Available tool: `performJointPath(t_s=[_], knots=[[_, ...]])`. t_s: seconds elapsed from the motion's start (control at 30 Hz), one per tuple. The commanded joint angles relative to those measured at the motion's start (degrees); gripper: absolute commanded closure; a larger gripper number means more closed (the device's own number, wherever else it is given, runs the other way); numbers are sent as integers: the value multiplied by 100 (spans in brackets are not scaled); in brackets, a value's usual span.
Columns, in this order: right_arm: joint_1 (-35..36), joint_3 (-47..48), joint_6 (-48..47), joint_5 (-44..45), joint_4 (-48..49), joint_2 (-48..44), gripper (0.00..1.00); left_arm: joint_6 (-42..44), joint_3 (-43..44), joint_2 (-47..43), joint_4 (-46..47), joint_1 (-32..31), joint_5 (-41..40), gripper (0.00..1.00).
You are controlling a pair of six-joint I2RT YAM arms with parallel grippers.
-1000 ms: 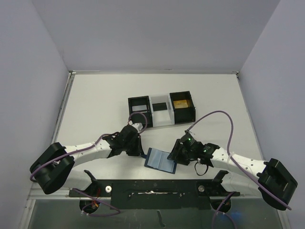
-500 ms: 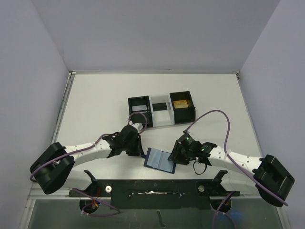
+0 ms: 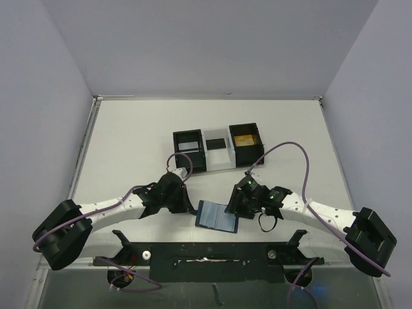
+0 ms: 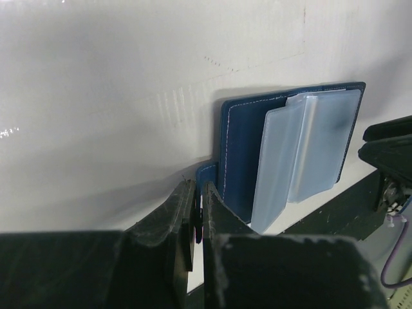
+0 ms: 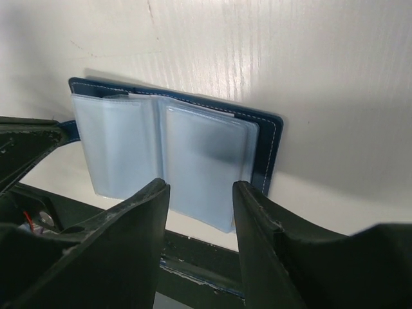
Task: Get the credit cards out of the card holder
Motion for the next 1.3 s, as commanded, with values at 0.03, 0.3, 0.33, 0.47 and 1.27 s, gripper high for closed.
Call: performJointPath(t_s=[0.03,0.3,0.33,0.47,1.27], knots=[[207,195,51,117,-137,201,54,-709,-258,-401,548,-67,-133,100],[471,480,35,241,-137,651,55,-942,-399,-519,516,-157,-212,100],[507,542,39,291,-203,704,56,-949,-392,-516,499,-188,-235,100],[665,938,88,742,-819,865,54,-978,-389,-505,446,-292,-350,100],[1209,1715,254,1408,-1516,1878,45,-1079,-435,-578,373,-443,-508,100]])
